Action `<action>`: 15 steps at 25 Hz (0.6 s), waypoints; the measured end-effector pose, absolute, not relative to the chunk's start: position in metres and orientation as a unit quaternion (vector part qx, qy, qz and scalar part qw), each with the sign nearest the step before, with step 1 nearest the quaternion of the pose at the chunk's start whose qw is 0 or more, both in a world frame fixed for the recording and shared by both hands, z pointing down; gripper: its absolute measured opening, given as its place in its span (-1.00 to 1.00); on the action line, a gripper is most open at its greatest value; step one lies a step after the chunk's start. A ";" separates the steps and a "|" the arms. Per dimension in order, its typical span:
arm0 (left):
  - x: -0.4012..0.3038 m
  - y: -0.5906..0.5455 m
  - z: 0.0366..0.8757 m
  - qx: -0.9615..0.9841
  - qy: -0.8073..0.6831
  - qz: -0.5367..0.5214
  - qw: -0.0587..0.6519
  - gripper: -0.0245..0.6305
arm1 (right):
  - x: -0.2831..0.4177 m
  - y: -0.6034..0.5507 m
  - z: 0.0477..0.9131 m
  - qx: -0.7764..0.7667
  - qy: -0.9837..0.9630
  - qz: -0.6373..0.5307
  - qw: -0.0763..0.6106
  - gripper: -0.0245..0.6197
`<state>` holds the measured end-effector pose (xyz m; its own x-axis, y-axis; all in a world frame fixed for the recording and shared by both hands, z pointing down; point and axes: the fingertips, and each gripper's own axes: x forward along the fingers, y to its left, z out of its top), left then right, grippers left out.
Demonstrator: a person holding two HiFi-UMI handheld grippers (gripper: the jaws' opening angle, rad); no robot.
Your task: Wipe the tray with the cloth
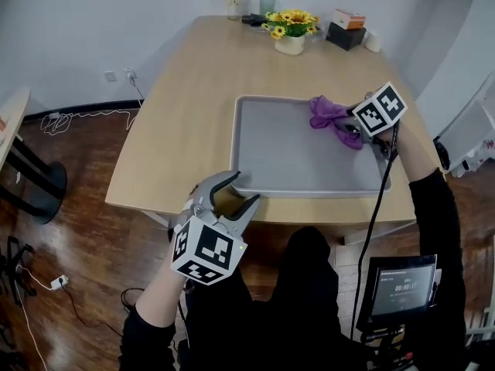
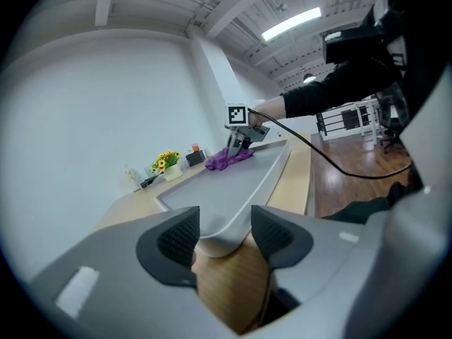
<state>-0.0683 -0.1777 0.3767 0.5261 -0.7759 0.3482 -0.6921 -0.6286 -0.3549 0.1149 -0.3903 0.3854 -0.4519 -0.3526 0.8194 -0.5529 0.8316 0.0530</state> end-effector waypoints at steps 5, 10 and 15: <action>-0.082 -0.184 0.373 -0.863 0.435 -0.243 0.086 -0.28 | 0.173 -0.413 0.378 0.313 -0.825 0.124 0.454 -0.69; -0.067 -0.182 0.369 -0.866 0.428 -0.247 0.080 -0.27 | 0.161 -0.405 0.378 0.309 -0.825 0.129 0.454 -0.69; -0.060 -0.182 0.369 -0.868 0.424 -0.246 0.079 -0.28 | 0.050 -0.397 0.376 0.238 -0.864 0.101 0.432 -0.70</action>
<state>-0.0600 -0.1818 0.3689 0.5186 -0.7753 0.3605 -0.6978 -0.6274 -0.3456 0.0501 -0.3970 0.3763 -0.5129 -0.3235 0.7951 -0.4982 0.8665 0.0312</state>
